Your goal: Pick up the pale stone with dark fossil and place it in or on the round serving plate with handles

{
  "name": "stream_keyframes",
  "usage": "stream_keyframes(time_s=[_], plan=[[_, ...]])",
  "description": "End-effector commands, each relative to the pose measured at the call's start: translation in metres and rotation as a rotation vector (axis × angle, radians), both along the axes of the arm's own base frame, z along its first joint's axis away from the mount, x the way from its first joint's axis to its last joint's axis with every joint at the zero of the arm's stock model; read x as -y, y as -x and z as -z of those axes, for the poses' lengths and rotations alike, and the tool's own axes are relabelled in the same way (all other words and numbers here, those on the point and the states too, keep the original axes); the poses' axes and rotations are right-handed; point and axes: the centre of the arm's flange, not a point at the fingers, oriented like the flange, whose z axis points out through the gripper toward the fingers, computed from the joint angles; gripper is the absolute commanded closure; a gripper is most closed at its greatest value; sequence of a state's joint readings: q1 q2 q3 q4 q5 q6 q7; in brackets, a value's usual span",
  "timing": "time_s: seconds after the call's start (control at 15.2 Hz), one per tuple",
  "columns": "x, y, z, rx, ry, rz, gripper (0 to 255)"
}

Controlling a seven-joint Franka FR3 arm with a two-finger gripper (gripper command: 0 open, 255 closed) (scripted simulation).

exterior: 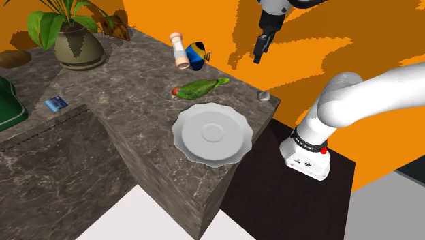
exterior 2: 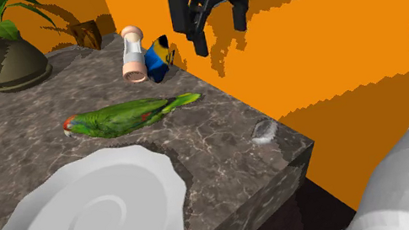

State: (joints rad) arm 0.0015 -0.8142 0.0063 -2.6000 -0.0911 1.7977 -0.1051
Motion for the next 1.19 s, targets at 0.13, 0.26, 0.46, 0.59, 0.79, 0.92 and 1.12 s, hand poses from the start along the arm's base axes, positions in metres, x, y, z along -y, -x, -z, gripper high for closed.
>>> stream_keyframes(time_s=[0.13,0.26,0.46,0.59,0.79,0.92,1.12], plan=[[0.013,0.014,0.052,-0.033,-0.021,-0.027,0],[0.02,0.021,0.076,-0.049,-0.031,-0.04,0],[0.031,0.031,0.112,-0.074,-0.047,-0.059,0],[0.034,0.035,0.125,-0.083,-0.052,-0.065,0],[0.035,0.036,0.14,-0.083,-0.052,-0.065,0],[0.035,0.036,0.151,-0.083,-0.052,-0.065,0],[0.036,0.037,0.165,-0.083,-0.052,-0.065,0]])
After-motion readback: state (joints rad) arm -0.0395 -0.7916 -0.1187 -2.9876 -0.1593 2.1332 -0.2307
